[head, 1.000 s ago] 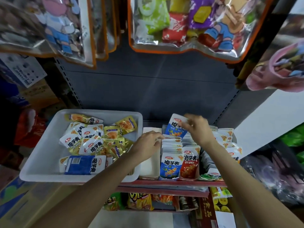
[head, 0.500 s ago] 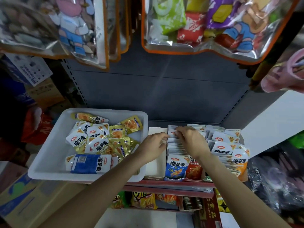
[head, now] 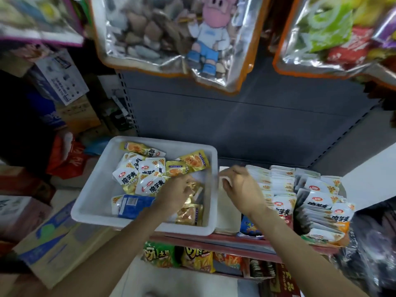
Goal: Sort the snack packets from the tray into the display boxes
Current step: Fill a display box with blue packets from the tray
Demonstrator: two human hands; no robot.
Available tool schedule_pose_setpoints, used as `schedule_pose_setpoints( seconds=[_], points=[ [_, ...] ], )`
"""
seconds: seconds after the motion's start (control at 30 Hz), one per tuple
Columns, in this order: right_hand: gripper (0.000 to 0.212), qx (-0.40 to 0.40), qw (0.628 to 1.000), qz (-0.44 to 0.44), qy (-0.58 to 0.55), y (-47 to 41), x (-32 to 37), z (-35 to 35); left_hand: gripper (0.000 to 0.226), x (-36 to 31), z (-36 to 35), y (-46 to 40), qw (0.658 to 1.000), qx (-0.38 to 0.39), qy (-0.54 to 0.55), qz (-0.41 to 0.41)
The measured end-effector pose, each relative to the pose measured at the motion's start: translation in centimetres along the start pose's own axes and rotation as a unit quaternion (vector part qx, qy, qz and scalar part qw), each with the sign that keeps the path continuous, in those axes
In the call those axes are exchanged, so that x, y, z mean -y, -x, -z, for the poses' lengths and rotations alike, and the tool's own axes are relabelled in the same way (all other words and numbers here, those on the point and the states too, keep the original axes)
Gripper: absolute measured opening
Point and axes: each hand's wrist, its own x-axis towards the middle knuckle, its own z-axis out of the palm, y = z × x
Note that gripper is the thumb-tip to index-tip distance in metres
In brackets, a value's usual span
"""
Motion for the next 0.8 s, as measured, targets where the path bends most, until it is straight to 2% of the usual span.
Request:
schedule_pose_setpoints(
  seconds=[0.17, 0.3, 0.4, 0.47, 0.5, 0.57, 0.63, 0.73, 0.8],
  points=[
    [0.024, 0.202, 0.977, -0.02, -0.061, -1.7, 5.9, -6.5, 0.034, 6.9, 3.6, 1.1, 0.982, 0.067, -0.15, 0.092],
    [0.027, 0.268, 0.952, -0.062, -0.136, -2.7, 9.0, -10.9, 0.042, 10.6, 5.4, 1.4, 0.959, 0.196, -0.173, 0.105],
    [0.023, 0.255, 0.937, -0.131, -0.2, -3.1, 10.2, -12.5, 0.053, 11.8, 6.0, 1.5, 0.944, 0.273, -0.144, 0.119],
    [0.014, 0.23, 0.918, -0.195, -0.258, -3.4, 10.6, -13.0, 0.052, 12.3, 5.9, 1.5, 0.945, 0.277, -0.113, 0.131],
    [0.017, 0.222, 0.906, -0.22, -0.286, -3.6, 10.8, -13.1, 0.052, 12.5, 5.9, 1.6, 0.948, 0.276, -0.089, 0.135],
    [0.024, 0.205, 0.898, -0.235, -0.311, -4.0, 11.0, -13.5, 0.059, 12.7, 5.9, 1.7, 0.95, 0.277, -0.062, 0.127],
    [0.02, 0.192, 0.886, -0.249, -0.341, -4.6, 11.5, -13.2, 0.071, 12.5, 6.4, 1.9, 0.953, 0.278, -0.058, 0.103],
    [0.013, 0.152, 0.836, -0.309, -0.427, -5.7, 12.1, -12.1, 0.072, 11.6, 7.4, 2.1, 0.969, 0.233, -0.019, 0.085],
    [0.015, 0.131, 0.772, -0.355, -0.51, -6.5, 12.5, -10.7, 0.052, 10.5, 7.8, 2.2, 0.986, 0.146, -0.054, 0.053]
  ],
)
